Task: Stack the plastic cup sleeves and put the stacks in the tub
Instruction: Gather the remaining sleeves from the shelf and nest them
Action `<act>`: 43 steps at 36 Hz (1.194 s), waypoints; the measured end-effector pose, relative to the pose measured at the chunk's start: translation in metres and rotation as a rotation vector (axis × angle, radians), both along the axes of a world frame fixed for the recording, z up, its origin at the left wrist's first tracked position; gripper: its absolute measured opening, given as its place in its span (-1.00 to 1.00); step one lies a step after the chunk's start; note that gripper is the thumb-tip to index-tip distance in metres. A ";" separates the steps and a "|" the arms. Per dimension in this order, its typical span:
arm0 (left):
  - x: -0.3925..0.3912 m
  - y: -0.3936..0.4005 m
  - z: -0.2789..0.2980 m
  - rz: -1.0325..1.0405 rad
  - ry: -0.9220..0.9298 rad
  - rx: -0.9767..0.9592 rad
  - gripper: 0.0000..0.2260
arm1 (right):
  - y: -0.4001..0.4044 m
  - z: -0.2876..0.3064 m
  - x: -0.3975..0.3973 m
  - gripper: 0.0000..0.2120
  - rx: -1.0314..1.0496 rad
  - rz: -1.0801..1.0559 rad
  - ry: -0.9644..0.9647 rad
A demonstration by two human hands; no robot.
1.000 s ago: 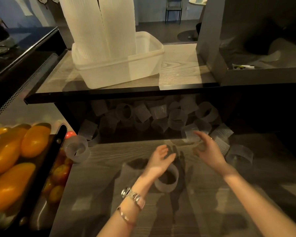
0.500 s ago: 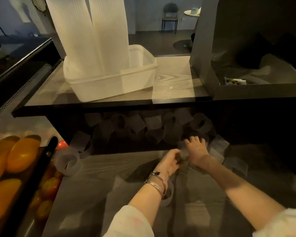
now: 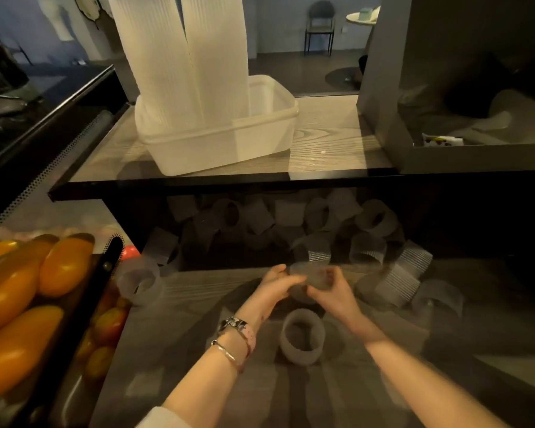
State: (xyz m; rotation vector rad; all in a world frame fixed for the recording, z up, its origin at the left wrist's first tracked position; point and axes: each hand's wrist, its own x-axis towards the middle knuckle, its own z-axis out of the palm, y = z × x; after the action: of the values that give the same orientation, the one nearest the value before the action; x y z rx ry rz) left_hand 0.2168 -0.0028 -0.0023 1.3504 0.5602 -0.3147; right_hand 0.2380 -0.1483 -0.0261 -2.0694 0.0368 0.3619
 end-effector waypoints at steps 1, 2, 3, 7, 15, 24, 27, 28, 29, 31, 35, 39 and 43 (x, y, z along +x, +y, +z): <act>-0.004 0.005 -0.002 -0.045 -0.012 0.037 -0.38 | 0.003 -0.001 -0.003 -0.44 0.100 0.039 0.031; -0.007 0.009 -0.005 -0.091 -0.027 0.077 -0.36 | 0.004 -0.002 -0.004 -0.43 0.134 0.091 0.034; -0.011 0.014 -0.006 -0.131 -0.040 0.122 -0.35 | 0.004 -0.003 -0.006 -0.41 0.128 0.151 0.030; -0.027 0.026 -0.015 -0.275 -0.053 0.262 -0.32 | 0.001 -0.006 -0.008 -0.30 0.054 0.294 0.027; -0.036 0.027 -0.025 -0.265 -0.071 0.320 -0.37 | -0.005 -0.003 -0.006 -0.32 0.089 0.297 0.033; -0.038 0.023 -0.004 -0.148 -0.263 0.335 -0.30 | 0.006 0.034 -0.017 -0.52 0.346 0.149 0.002; -0.049 0.021 0.008 -0.154 -0.315 0.340 -0.32 | 0.003 0.048 -0.029 -0.66 0.407 0.127 -0.031; -0.054 0.021 0.011 -0.163 -0.327 0.348 -0.31 | 0.000 0.051 -0.033 -0.69 0.431 0.130 -0.035; -0.059 0.021 0.014 -0.177 -0.335 0.367 -0.30 | -0.002 0.052 -0.037 -0.69 0.451 0.139 -0.033; -0.072 0.019 0.020 -0.202 -0.352 0.398 -0.33 | -0.007 0.054 -0.047 -0.64 0.471 0.158 -0.023; -0.099 0.014 0.018 -0.234 -0.388 0.395 -0.33 | -0.021 0.049 -0.067 -0.51 0.496 0.190 -0.029; -0.119 0.005 0.010 -0.215 -0.396 0.451 -0.27 | -0.030 0.036 -0.084 -0.44 0.498 0.186 -0.060; -0.124 -0.005 0.003 -0.176 -0.426 0.437 -0.28 | -0.033 0.030 -0.092 -0.43 0.469 0.181 -0.123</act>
State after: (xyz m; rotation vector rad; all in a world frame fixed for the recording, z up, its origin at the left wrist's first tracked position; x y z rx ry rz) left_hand 0.0933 -0.0077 0.0008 1.8342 0.1527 -0.0372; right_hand 0.1460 -0.1809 0.0042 -1.6277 -0.2863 0.3176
